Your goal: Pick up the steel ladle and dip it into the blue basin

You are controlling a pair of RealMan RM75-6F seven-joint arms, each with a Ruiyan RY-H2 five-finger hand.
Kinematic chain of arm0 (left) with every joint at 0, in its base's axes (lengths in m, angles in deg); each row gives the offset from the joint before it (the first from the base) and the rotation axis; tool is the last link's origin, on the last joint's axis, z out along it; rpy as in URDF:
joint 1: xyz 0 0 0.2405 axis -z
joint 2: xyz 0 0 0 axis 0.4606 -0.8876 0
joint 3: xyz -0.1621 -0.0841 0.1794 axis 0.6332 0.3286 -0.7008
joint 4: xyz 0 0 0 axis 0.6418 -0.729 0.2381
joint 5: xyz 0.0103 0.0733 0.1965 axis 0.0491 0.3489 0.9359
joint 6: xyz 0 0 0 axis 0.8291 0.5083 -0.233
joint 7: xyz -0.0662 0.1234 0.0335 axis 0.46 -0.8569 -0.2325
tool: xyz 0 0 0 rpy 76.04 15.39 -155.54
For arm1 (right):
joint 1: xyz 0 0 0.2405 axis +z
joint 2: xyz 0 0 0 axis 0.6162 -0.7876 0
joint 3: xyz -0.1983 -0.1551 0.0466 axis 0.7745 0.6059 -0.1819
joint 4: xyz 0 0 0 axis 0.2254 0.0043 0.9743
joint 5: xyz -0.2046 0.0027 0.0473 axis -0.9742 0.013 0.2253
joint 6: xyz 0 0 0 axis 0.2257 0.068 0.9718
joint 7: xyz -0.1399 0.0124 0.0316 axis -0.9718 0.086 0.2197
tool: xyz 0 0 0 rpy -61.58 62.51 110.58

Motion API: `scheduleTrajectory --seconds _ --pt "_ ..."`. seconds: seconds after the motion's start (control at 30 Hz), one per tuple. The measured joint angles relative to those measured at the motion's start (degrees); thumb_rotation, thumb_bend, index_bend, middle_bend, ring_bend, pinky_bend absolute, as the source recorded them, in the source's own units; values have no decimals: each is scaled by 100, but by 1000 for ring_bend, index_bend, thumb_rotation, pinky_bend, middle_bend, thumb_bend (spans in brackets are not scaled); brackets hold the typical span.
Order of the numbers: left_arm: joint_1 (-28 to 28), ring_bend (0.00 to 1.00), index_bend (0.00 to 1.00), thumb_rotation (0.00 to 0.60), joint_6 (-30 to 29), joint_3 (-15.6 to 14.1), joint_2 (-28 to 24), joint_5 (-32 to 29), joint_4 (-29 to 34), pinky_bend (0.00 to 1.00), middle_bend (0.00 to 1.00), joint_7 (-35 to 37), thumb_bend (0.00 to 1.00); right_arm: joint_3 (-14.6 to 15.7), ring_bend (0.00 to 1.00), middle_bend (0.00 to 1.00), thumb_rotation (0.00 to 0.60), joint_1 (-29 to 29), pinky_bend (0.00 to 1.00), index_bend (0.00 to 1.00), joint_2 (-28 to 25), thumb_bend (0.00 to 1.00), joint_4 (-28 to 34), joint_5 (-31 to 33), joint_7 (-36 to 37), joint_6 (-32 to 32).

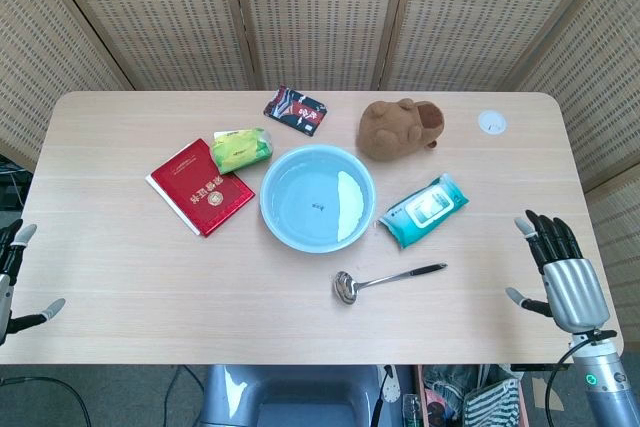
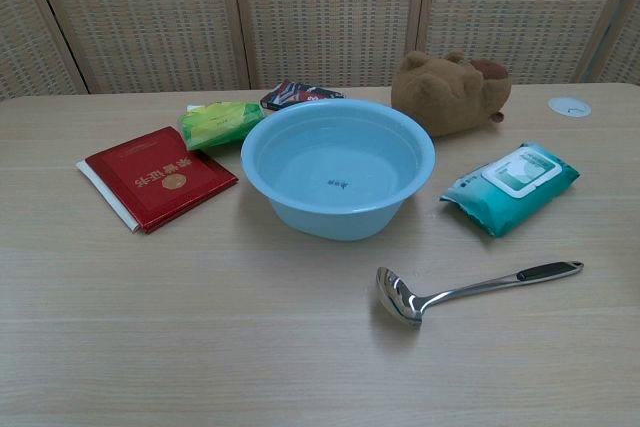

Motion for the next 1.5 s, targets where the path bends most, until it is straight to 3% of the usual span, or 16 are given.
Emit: scheduleTrajectory --seconds 0.27,0.3,0.33,0.37,0.43,0.5,0.6,0.73,0.97,1.1,1.37,1.5 --pt "-7 0 0 600 -22 -12 45 48 2 0 0 -82 0 -110 0 1 600 -75 0 0 -47 0 -42 -104 20 71" --pt "-6 0 0 600 -20 -12 50 49 1 0 0 -87 0 -120 26 34 600 -75 0 0 -39 0 -49 -118 1 91" --pt "-5 0 0 600 -16 -10 55 46 0 0 0 -90 0 -137 113 123 600 -68 23 0 -18 0 -66 -144 -29 109" --pt "0 0 0 600 -6 -6 61 35 -4 0 0 -97 0 -148 200 212 600 -54 84 0 4 0 -86 -168 -60 127" --pt "13 0 0 600 23 2 70 10 -10 0 0 -113 0 -161 518 536 600 7 473 0 64 0 -156 -243 -131 222" --pt "33 0 0 600 68 12 78 -23 -14 0 0 -134 0 -160 710 737 600 92 801 22 114 0 -226 -320 -189 361" --pt "62 0 0 600 109 39 89 -76 -16 0 0 -170 0 -150 886 900 600 276 992 138 197 13 -322 -415 -348 732" --pt "78 0 0 600 135 62 103 -130 -14 0 0 -201 0 -101 933 948 600 569 1000 273 291 40 -355 -504 -573 1396" --pt "151 0 0 600 279 127 152 -326 -60 0 0 -278 0 -49 940 960 600 1111 1000 353 715 50 -475 -550 -1123 2509" --pt "222 0 0 600 356 169 236 -372 -167 0 0 -309 0 -52 947 969 600 1284 1000 423 1053 116 -617 -475 -1352 2869" --pt "313 0 0 600 435 232 368 -491 -236 0 0 -458 0 -238 949 972 600 1614 1000 433 1505 288 -1016 -135 -1755 3418" --pt "331 0 0 600 453 273 380 -595 -228 0 0 -504 0 -309 949 972 600 1729 1000 433 1565 312 -1081 -15 -1849 3609"
